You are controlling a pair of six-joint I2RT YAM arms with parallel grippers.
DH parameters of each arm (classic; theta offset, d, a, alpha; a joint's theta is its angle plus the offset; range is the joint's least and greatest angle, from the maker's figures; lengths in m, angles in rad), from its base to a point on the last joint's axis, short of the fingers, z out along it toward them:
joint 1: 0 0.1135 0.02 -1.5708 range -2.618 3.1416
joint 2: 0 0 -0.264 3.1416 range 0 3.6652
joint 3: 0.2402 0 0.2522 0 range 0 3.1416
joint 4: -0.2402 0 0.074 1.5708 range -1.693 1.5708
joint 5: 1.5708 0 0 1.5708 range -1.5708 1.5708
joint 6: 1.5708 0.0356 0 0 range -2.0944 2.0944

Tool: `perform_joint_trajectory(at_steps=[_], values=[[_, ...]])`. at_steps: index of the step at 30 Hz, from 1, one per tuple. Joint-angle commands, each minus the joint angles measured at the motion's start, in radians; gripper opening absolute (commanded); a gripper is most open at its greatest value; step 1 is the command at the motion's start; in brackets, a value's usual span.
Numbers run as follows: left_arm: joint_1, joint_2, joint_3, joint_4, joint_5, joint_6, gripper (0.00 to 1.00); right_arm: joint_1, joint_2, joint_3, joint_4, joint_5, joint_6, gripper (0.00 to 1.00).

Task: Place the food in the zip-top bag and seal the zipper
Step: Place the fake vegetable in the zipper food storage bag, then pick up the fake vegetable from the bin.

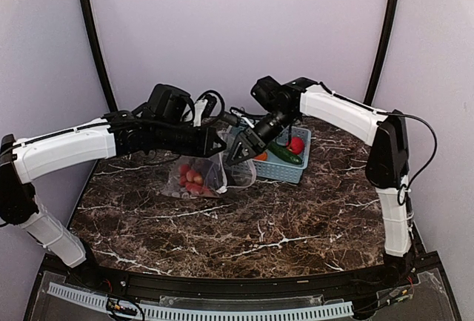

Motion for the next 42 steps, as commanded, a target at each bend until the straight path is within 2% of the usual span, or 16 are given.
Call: perform_joint_trajectory(at_steps=[1,6,9,10,12,16,21,22,23,26,33,37,42], values=[[-0.003,-0.053,-0.044,0.038,-0.057,-0.011,0.01,-0.043,-0.151,-0.073,0.023,0.045,-0.026,0.83],[0.002,-0.078,-0.085,0.034,-0.118,-0.022,0.01,-0.118,-0.239,-0.167,0.026,0.023,-0.071,0.82],[0.002,-0.102,-0.069,0.044,-0.079,-0.038,0.01,-0.192,-0.27,-0.196,0.037,0.037,-0.089,0.79],[0.002,-0.119,-0.08,0.049,-0.133,-0.032,0.01,-0.215,-0.272,-0.203,0.044,0.059,-0.097,0.77],[0.008,-0.136,-0.086,-0.003,-0.262,-0.021,0.01,-0.251,-0.263,-0.215,0.07,0.138,-0.097,0.75],[0.011,-0.147,-0.008,-0.006,-0.15,-0.025,0.01,-0.284,-0.215,-0.232,0.117,0.321,-0.13,0.66],[0.013,-0.119,0.006,-0.123,-0.245,0.077,0.04,-0.289,-0.115,-0.222,0.15,0.504,-0.176,0.59],[0.013,-0.096,0.016,-0.156,-0.27,0.091,0.02,-0.289,-0.093,-0.213,0.153,0.527,-0.18,0.58],[0.013,-0.051,0.026,-0.226,-0.271,0.102,0.01,-0.289,-0.073,-0.2,0.154,0.552,-0.183,0.57],[0.014,0.007,0.063,-0.29,-0.184,0.099,0.01,-0.289,-0.024,-0.167,0.154,0.613,-0.2,0.56],[0.014,-0.137,-0.127,-0.018,-0.14,0.058,0.01,-0.285,0.063,-0.097,0.169,0.649,-0.209,0.56],[0.014,-0.161,-0.141,-0.001,-0.142,0.065,0.01,-0.276,0.122,-0.03,0.182,0.678,-0.202,0.57],[0.014,-0.154,-0.134,0.021,-0.036,0.069,0.01,-0.262,0.215,0.078,0.182,0.693,-0.21,0.58]])
